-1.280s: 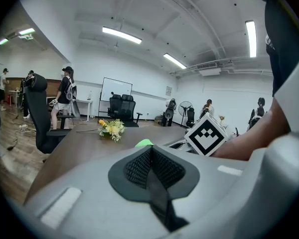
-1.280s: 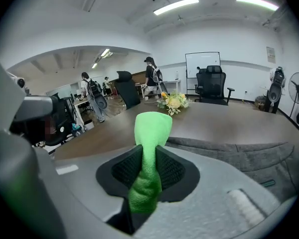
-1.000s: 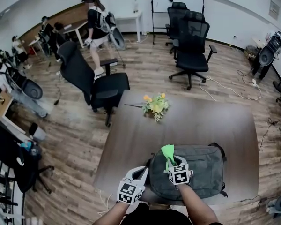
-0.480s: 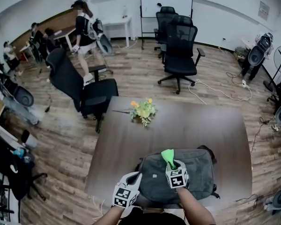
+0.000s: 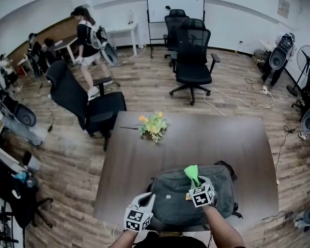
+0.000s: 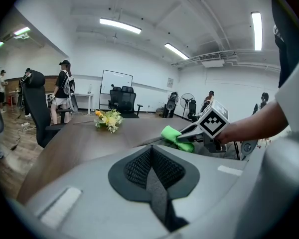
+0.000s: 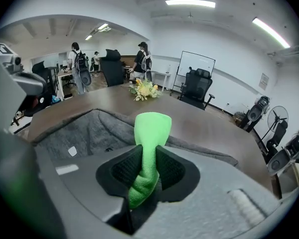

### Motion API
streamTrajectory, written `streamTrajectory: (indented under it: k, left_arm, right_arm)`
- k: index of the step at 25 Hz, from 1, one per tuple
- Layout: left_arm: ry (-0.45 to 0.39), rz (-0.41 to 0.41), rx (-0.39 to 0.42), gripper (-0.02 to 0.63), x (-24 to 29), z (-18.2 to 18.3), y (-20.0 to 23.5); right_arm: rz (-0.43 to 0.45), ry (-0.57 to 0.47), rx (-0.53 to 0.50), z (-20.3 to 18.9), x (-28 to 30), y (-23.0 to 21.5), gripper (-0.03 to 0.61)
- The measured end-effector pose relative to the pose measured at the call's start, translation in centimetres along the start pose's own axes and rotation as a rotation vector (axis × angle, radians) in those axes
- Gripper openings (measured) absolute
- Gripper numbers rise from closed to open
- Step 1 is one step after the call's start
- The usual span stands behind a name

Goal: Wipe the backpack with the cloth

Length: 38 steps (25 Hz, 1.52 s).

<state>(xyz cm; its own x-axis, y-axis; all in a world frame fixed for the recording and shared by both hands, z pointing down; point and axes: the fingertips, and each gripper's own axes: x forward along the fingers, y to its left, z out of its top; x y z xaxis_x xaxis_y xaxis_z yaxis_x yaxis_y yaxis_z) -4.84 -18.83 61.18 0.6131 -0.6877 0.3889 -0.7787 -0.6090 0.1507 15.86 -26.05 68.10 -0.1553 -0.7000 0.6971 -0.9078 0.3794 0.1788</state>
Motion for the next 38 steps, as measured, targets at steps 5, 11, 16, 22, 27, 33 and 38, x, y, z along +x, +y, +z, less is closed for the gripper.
streamTrajectory:
  k: [5,11,16,22,27,33,38]
  left_arm:
    - [-0.008,-0.004,0.008,0.020,0.3,0.5,-0.2]
    - [-0.010,-0.007,0.018,0.020,0.3,1.0,-0.3]
    - [-0.013,-0.021,0.020,0.020,0.7,1.1,-0.8]
    - [-0.016,-0.022,0.042,0.020,0.8,1.3,-1.1]
    - [-0.017,-0.030,0.054,0.020,0.9,1.2,-1.5]
    - [-0.003,-0.015,0.043,0.020,0.0,0.4,-1.1]
    - [-0.001,-0.007,0.039,0.020,-0.7,-0.2,-1.0]
  right_arm:
    - [-0.059,0.021,0.030,-0.8,-0.3,-3.1,0.086]
    - [-0.124,0.064,0.063,-1.9,-1.3,-6.2,0.086]
    - [-0.202,0.097,0.051,-3.5,-2.7,-9.5,0.086]
    - [-0.246,0.108,0.024,-4.6,-3.5,-11.5,0.089]
    - [-0.272,0.091,0.046,-4.6,-3.7,-11.8,0.089]
    - [-0.325,0.084,0.068,-4.5,-5.3,-12.7,0.089]
    - [-0.336,0.060,0.046,-4.2,-6.3,-12.1,0.089]
